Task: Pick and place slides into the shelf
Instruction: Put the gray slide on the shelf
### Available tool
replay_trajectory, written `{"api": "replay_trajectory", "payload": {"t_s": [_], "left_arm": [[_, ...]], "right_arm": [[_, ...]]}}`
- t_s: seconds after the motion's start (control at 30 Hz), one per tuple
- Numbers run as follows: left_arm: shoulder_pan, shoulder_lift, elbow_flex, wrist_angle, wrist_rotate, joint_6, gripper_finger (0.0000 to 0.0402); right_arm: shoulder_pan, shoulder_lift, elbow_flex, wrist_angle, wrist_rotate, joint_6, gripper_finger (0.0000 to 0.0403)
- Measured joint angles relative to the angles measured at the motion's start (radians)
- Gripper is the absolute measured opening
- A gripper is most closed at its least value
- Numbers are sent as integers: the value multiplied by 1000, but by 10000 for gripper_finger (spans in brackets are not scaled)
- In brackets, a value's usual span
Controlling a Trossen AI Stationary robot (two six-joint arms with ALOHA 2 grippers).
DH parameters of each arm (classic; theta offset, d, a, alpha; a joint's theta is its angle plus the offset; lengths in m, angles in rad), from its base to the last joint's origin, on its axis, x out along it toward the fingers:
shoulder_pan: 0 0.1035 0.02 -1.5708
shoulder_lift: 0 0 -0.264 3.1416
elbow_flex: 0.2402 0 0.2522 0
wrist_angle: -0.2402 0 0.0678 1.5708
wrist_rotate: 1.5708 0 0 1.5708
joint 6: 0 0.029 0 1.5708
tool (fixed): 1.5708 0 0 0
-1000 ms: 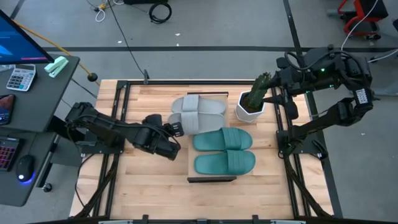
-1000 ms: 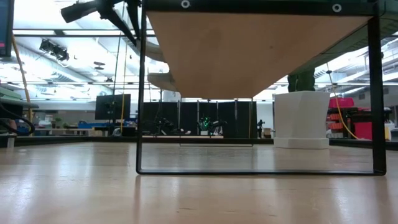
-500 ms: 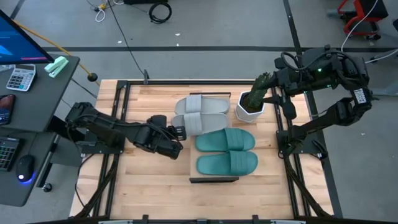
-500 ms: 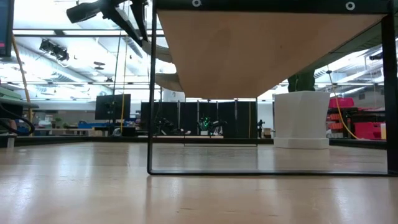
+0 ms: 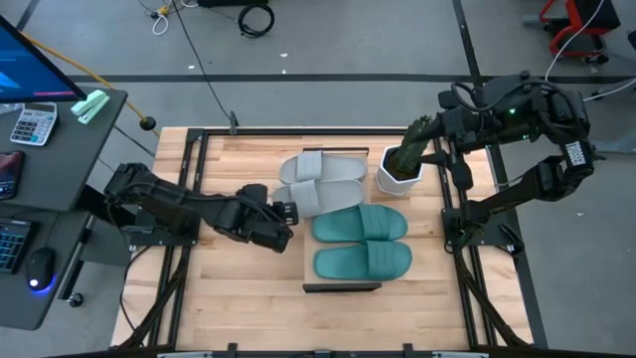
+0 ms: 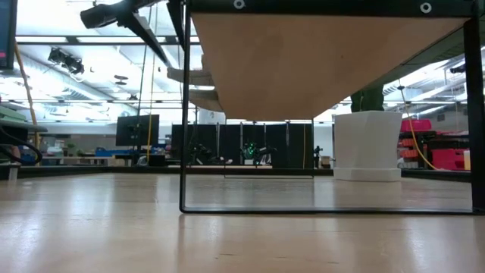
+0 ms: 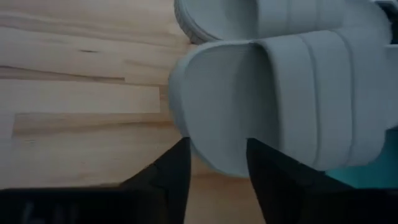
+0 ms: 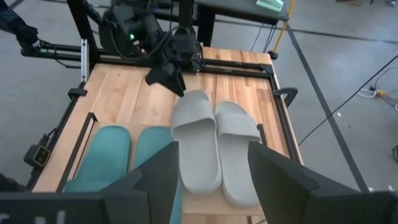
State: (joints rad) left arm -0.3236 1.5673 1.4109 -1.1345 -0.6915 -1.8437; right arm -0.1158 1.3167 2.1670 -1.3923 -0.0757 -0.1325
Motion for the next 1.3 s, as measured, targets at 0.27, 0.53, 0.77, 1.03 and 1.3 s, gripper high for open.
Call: {"api": "replay_trajectory", "payload": {"t_s": [0.27, 0.53, 0.77, 1.03, 1.3], "left_arm": [[35, 0, 0, 45, 21, 105, 215], [94, 0, 0, 172, 16, 263, 225], [132, 0, 0, 228, 22, 337, 214], [138, 0, 0, 239, 44, 334, 218], [165, 0, 0, 282, 43, 339, 213]], "right_arm": [[0, 0, 0, 29, 0, -16, 199], [0, 0, 0, 29, 0, -19, 199], [0, 0, 0, 29, -1, -1, 199], [1, 0, 0, 29, -1, 5, 199], [1, 0, 0, 29, -1, 5, 199]]}}
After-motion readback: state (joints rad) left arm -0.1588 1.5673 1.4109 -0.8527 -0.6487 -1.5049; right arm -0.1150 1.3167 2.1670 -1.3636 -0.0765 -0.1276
